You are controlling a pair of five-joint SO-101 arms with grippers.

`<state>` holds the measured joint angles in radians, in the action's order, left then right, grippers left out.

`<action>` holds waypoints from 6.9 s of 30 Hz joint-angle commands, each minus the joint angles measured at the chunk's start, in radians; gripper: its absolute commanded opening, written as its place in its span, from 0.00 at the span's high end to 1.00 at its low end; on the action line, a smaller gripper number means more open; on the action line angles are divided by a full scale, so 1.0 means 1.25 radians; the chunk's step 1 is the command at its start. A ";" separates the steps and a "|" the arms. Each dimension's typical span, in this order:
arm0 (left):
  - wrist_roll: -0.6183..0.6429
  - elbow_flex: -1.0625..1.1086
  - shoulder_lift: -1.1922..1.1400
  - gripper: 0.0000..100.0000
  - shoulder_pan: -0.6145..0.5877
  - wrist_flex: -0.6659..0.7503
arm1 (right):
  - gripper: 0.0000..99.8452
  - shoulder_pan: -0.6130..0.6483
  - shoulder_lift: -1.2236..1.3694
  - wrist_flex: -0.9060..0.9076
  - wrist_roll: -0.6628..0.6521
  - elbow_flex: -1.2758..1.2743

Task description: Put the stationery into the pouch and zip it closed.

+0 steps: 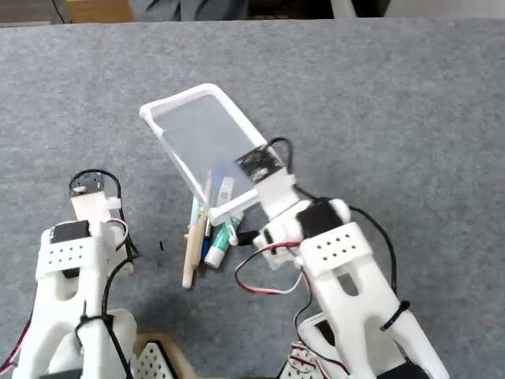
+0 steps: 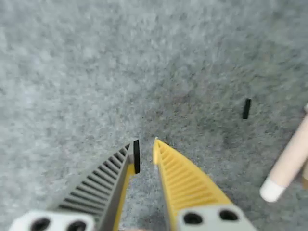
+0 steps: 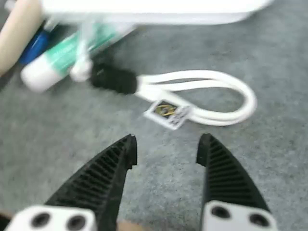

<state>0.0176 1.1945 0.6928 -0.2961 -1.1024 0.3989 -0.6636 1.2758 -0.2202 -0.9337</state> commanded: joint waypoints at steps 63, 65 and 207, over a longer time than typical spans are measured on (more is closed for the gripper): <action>-0.104 0.075 0.017 0.92 0.051 0.106 | 0.99 0.081 0.413 -0.406 -0.104 0.051; -0.104 0.075 0.017 0.92 0.051 0.106 | 0.99 0.080 0.413 -0.406 -0.103 0.048; 0.026 -0.487 0.016 0.74 0.269 0.086 | 0.99 0.063 0.148 0.036 -0.065 0.679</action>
<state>0.0575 0.5884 0.7081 0.0460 -1.0349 0.4649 -0.4396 1.3188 -0.3122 -0.1358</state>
